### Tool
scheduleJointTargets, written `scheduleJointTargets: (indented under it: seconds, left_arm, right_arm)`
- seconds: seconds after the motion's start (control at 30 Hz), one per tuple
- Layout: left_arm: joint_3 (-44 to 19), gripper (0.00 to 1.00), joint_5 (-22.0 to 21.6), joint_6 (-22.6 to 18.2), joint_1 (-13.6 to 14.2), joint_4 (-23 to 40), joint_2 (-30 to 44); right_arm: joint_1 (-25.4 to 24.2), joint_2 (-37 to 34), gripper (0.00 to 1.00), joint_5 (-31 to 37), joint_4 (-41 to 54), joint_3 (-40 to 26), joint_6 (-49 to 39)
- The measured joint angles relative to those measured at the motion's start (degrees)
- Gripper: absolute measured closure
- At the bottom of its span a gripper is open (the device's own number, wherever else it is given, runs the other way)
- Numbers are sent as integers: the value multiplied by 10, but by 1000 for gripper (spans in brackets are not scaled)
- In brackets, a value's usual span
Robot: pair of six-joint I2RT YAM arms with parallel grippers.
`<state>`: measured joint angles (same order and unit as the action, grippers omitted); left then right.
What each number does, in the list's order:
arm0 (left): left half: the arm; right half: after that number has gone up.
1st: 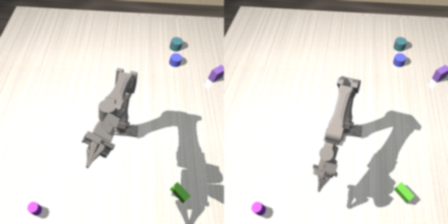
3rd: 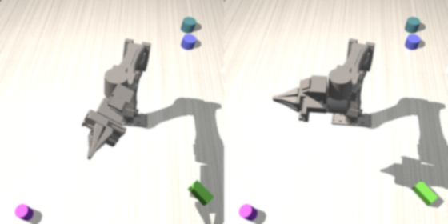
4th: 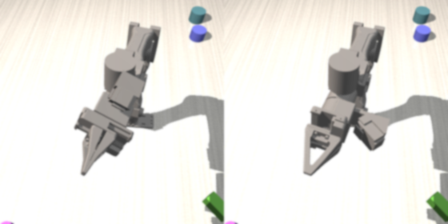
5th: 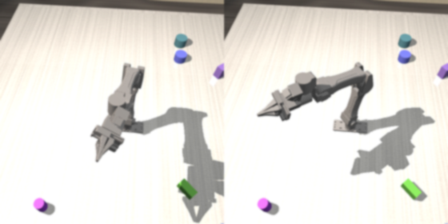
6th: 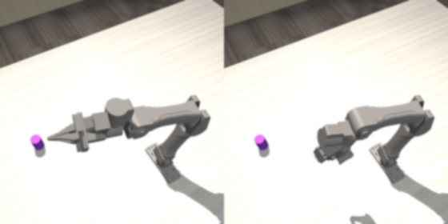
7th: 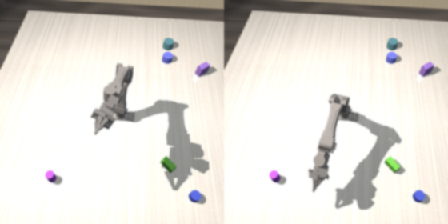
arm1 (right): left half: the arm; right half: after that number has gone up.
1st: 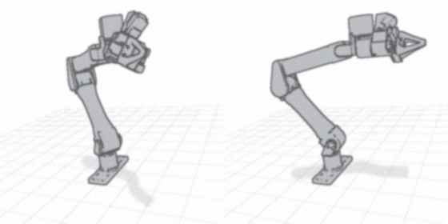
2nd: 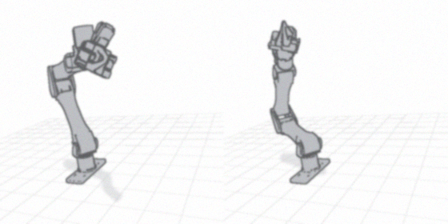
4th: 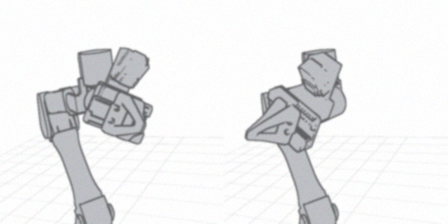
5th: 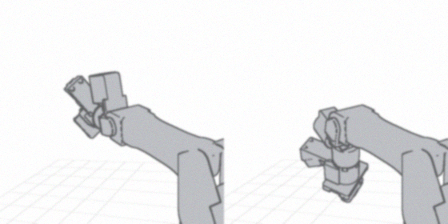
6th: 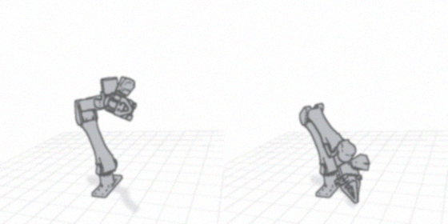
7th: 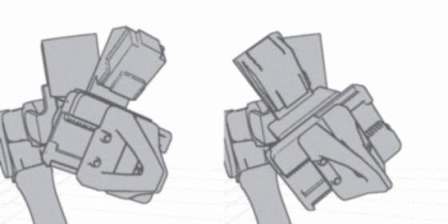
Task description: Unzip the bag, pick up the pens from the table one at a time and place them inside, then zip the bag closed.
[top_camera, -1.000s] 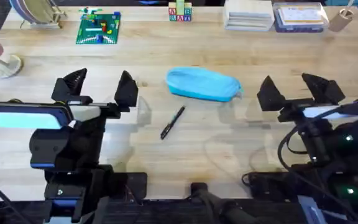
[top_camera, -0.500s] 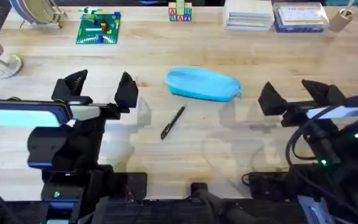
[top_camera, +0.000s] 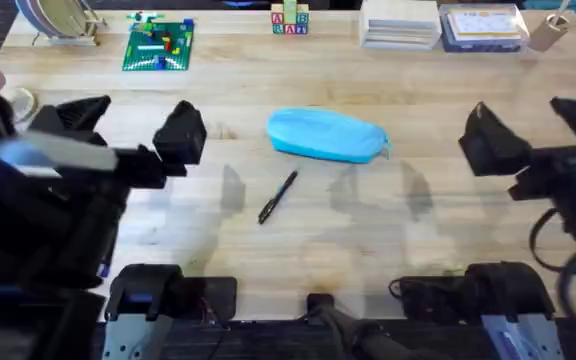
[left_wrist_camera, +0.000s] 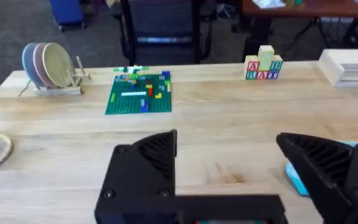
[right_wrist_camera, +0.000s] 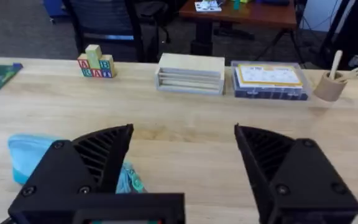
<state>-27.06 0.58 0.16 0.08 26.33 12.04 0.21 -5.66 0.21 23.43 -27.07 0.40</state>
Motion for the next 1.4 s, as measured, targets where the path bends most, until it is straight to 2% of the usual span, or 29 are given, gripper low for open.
scheduleJointTargets:
  seconds: [0.43,0.7,0.87,1.07,1.4]
  left_arm:
    - [-209,7,0,-2,0,112,255]
    - [-298,8,0,-2,0,171,393]
    - [-324,8,1,-2,0,181,448]
    - [-327,8,14,-2,0,183,482]
    - [-327,8,18,-2,0,185,487]
  right_arm:
    - [0,-172,4,0,114,-151,0]
    - [0,-287,4,0,190,-233,0]
    - [0,-368,5,0,253,-288,0]
    - [0,-447,4,-1,284,-329,0]
    - [0,-475,3,-1,286,-332,11]
